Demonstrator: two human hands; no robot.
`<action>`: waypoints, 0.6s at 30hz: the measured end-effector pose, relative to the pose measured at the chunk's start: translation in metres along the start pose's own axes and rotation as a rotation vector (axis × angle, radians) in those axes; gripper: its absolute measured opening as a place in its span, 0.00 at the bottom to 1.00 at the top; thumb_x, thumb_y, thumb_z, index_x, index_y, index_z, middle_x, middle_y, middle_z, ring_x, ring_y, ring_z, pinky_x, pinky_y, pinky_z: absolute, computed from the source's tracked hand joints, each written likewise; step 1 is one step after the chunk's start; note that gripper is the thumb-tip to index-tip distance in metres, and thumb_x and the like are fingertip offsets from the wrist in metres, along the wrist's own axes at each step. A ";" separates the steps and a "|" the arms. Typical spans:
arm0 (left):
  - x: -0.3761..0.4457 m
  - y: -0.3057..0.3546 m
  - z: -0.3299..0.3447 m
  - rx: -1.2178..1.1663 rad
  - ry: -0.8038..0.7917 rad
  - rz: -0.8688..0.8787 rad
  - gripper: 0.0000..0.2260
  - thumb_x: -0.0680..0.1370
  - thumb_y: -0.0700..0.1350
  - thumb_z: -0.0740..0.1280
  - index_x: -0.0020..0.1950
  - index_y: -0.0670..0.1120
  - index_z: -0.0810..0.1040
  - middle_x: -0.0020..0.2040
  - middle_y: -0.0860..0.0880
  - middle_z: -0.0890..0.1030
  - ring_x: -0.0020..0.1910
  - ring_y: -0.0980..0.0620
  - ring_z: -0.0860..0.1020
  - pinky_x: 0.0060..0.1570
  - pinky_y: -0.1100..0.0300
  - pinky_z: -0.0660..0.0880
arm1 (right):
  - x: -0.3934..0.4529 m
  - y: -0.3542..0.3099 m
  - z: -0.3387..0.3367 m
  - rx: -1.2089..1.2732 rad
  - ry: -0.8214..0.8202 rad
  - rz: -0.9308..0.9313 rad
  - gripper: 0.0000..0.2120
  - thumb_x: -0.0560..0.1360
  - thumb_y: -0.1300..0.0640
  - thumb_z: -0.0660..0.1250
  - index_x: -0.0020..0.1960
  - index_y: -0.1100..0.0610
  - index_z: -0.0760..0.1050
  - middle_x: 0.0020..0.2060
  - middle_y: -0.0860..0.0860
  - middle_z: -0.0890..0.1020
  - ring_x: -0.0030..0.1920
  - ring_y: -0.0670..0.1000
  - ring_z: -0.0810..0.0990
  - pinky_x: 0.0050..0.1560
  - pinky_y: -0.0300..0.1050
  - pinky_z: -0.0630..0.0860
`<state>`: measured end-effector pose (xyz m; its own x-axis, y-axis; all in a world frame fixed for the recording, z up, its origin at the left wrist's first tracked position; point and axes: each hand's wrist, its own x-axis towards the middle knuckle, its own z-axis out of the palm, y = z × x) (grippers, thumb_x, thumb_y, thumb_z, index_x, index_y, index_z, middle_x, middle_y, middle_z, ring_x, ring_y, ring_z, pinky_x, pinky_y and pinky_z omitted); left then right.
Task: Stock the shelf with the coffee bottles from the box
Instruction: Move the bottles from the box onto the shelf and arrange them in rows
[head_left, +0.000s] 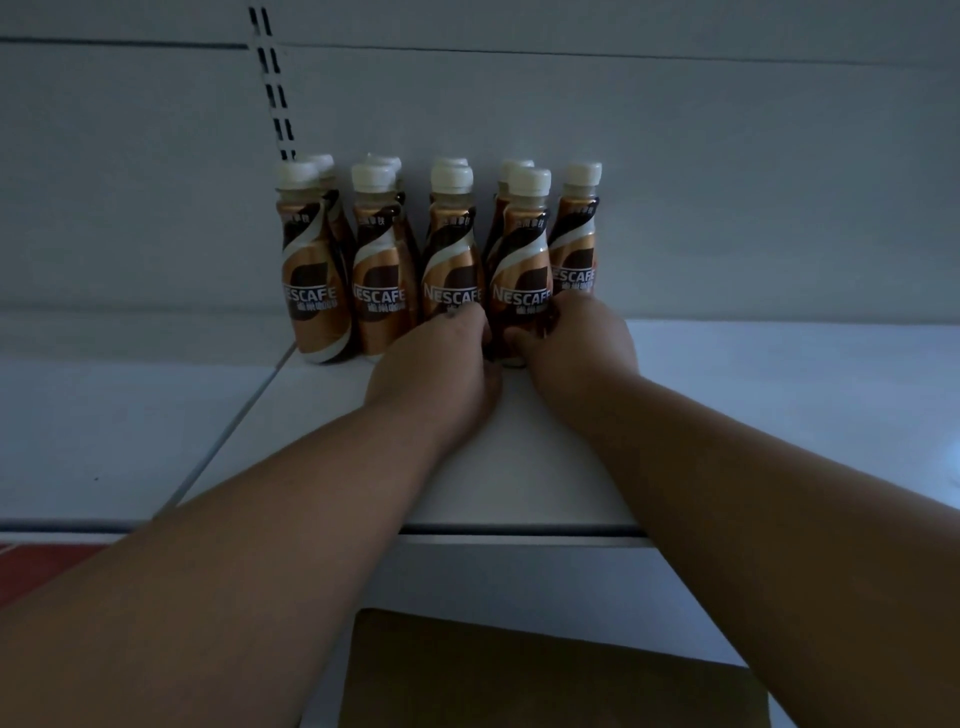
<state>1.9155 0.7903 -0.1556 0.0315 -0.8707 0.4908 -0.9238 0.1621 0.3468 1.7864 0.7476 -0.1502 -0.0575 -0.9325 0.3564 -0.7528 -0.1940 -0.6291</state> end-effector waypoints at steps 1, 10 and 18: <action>0.000 0.000 0.000 0.001 0.000 0.002 0.09 0.75 0.47 0.66 0.55 0.49 0.74 0.48 0.48 0.79 0.46 0.46 0.77 0.38 0.57 0.65 | 0.000 -0.001 0.000 0.005 0.003 0.006 0.19 0.70 0.47 0.73 0.56 0.55 0.78 0.48 0.54 0.83 0.50 0.58 0.81 0.42 0.44 0.68; -0.004 0.002 -0.002 0.054 -0.007 0.034 0.09 0.78 0.46 0.63 0.58 0.49 0.74 0.51 0.47 0.80 0.49 0.44 0.78 0.38 0.57 0.65 | -0.006 0.001 -0.016 0.035 -0.077 -0.014 0.13 0.73 0.49 0.67 0.53 0.56 0.78 0.46 0.54 0.83 0.47 0.58 0.80 0.42 0.44 0.72; -0.006 0.000 0.001 0.020 -0.026 0.200 0.14 0.79 0.46 0.60 0.64 0.55 0.72 0.54 0.49 0.79 0.50 0.46 0.78 0.43 0.53 0.75 | 0.003 0.010 -0.031 0.003 -0.172 0.029 0.19 0.76 0.65 0.57 0.66 0.58 0.73 0.59 0.59 0.77 0.57 0.60 0.77 0.52 0.47 0.73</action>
<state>1.9148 0.7948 -0.1588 -0.1628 -0.8339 0.5274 -0.9180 0.3240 0.2289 1.7585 0.7525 -0.1338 0.0336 -0.9761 0.2148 -0.7502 -0.1666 -0.6399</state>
